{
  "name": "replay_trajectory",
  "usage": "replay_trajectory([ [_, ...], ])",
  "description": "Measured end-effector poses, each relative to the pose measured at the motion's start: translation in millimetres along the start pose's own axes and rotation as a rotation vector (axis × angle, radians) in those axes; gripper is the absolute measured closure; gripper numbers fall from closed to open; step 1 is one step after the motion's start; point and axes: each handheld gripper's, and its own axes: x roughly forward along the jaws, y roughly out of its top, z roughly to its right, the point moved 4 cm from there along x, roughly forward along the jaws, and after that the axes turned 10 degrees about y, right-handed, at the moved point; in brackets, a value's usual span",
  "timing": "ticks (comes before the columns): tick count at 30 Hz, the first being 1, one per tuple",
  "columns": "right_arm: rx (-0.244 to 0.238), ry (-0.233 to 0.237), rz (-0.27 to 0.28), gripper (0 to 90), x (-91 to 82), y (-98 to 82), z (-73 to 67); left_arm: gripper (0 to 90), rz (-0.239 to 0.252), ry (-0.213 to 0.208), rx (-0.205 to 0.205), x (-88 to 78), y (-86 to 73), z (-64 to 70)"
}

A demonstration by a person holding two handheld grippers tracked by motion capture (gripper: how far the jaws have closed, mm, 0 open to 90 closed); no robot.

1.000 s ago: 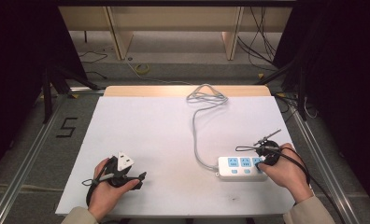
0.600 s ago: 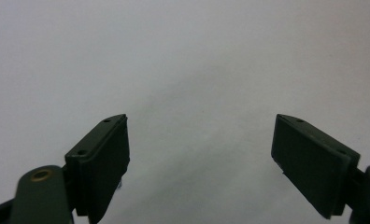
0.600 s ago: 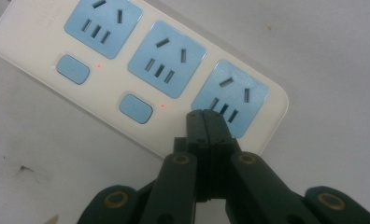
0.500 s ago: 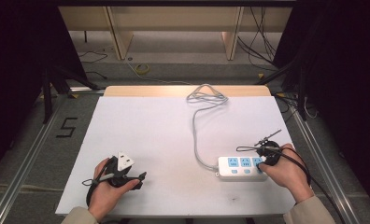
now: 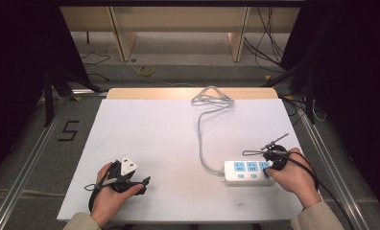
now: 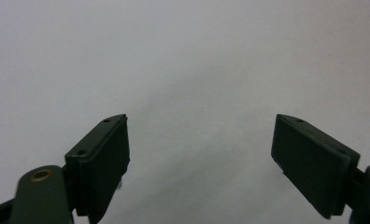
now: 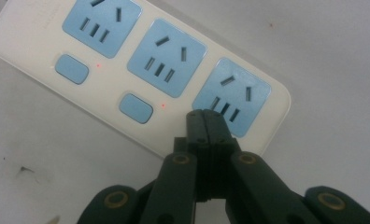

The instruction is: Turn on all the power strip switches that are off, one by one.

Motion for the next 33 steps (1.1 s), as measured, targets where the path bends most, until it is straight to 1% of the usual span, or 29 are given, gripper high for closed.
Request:
replay_trajectory([
  [11,0.014,0.014,0.002,90.0,1.2,-0.5,1.3,19.2,0.000,0.002,0.000,-0.2,-0.1,0.1],
  [27,0.021,0.016,-0.001,90.0,2.3,-0.7,1.7,19.2,0.001,0.002,0.000,-0.4,0.0,0.5],
  [33,0.024,0.026,-0.001,90.0,2.4,-1.1,2.4,19.2,0.002,0.003,0.001,-0.5,0.0,0.8],
])
